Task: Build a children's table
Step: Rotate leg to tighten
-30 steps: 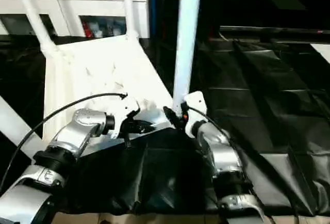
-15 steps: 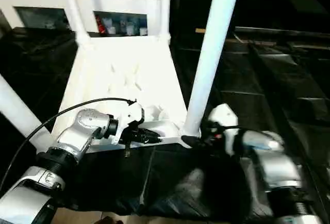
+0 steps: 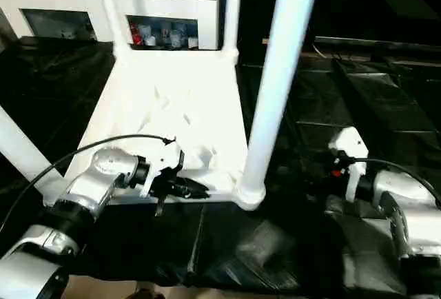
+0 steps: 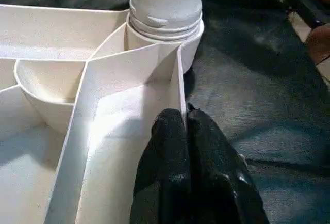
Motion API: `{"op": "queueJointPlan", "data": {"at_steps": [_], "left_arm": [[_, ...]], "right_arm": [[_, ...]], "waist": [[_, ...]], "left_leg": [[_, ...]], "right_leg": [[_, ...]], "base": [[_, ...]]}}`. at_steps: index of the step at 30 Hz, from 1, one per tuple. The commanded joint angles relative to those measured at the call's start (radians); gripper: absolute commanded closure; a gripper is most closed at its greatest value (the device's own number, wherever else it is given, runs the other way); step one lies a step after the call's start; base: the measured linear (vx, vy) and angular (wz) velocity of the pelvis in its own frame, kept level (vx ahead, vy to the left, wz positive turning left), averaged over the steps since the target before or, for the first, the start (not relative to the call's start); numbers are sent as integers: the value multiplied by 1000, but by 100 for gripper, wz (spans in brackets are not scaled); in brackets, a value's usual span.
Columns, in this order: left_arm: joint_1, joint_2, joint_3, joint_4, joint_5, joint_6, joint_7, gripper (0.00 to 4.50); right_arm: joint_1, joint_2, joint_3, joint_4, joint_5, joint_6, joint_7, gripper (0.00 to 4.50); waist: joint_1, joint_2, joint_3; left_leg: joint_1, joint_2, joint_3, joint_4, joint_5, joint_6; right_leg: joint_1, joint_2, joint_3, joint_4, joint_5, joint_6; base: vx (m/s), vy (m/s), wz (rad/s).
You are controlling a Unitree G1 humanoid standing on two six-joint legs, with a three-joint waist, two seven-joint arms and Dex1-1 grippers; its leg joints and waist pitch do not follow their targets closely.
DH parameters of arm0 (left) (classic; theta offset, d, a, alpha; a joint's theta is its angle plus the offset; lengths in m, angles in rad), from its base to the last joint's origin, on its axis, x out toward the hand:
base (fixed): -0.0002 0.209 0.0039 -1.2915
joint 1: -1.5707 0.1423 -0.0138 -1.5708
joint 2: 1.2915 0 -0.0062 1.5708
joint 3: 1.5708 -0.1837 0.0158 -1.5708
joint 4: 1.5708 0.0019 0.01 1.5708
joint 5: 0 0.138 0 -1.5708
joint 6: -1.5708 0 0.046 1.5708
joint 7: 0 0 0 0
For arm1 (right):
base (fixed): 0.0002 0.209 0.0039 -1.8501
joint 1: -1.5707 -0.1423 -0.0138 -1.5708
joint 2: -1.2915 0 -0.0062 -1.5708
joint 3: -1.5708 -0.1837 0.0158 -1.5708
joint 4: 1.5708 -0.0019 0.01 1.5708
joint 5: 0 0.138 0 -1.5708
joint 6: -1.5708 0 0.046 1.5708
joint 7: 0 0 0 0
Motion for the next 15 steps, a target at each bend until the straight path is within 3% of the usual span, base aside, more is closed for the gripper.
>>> {"op": "queueJointPlan", "data": {"at_steps": [1,3,6,9,10,11,13,15], "left_arm": [[13,-23,39,-53,-91,-2,-19,406],[19,-24,62,-73,-115,12,-14,388],[44,-42,167,-152,-185,26,109,373],[68,-49,218,-199,-203,31,204,342],[80,-56,237,-214,-193,27,264,339],[91,-61,253,-229,-178,28,328,336],[140,-112,347,-314,-130,73,623,302],[162,-132,375,-350,-137,94,677,291]], "right_arm": [[-13,41,-18,-4,-20,26,-109,58],[-25,72,-30,6,-40,35,-188,41],[-26,142,-57,-35,-79,10,-363,23],[-16,183,-72,-86,-86,15,-444,1],[-7,197,-72,-113,-89,15,-466,0],[3,210,-69,-138,-97,15,-493,0],[23,276,-72,-219,-164,25,-653,0],[33,295,-68,-249,-164,39,-672,0]], "waist": [[-3,-32,-54],[-1,-27,-55],[-10,-28,-53],[-18,-27,-51],[-19,-17,-50],[-24,-18,-51],[-35,-4,-53],[-39,-14,-54]], "left_leg": [[15,20,-1,-57,-155,99],[16,20,-1,-57,-158,88],[16,21,-3,-60,-174,61],[17,17,-4,-62,-196,57],[18,18,-6,-63,-198,54],[16,16,-6,-63,-196,52],[15,19,-7,-62,-191,37],[14,14,-7,-61,-178,39]], "right_leg": [[42,-23,17,-62,-145,-234],[41,-24,17,-62,-152,-244],[39,-22,19,-58,-131,-245],[41,-20,19,-63,-145,-216],[41,-20,20,-63,-143,-212],[43,-17,19,-64,-135,-200],[45,-13,19,-62,-80,-189],[49,-11,17,-60,-72,-185]], "base": [[0,0,0],[0,0,0],[0,0,0],[0,0,0],[0,0,0],[0,0,0],[0,0,0],[0,0,0]]}}
